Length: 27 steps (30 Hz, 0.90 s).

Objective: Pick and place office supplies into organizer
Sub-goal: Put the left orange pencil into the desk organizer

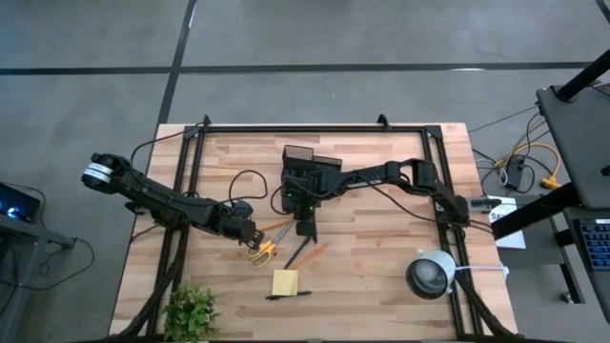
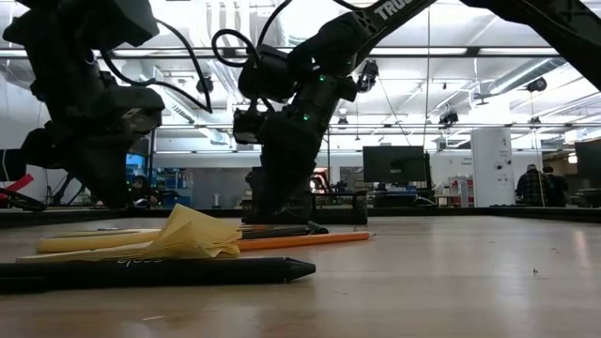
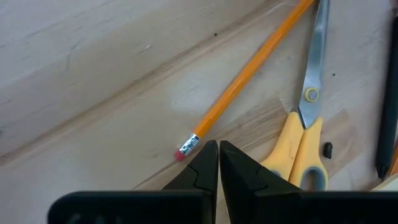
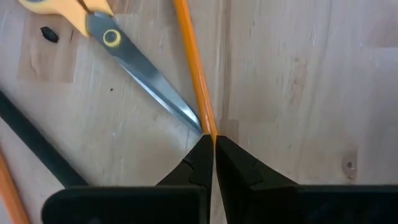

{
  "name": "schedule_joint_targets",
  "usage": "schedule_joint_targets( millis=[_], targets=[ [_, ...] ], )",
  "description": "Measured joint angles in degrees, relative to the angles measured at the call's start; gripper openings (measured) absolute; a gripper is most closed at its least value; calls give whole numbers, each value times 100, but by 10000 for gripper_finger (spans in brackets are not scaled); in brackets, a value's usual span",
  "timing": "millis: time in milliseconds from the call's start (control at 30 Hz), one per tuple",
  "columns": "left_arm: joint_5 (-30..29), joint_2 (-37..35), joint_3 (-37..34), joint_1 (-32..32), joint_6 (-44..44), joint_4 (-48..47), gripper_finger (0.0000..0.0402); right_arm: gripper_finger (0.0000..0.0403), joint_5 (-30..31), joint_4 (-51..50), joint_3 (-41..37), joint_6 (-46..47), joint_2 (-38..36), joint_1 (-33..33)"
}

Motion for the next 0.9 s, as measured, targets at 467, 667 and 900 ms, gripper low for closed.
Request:
schedule_joint_targets(
  millis=[467,667,900],
  targets=[
    [-97,-81,71,0,40,-3,1,11,-20,209,-308,-85,-22,-17],
    [-490,-307,260,2,523,-9,7,11,-17,308,-313,-82,-15,-17],
    [-801,-1049,225,196,1350,-205,83,11,-9,310,-316,-82,-13,-18]
  ],
)
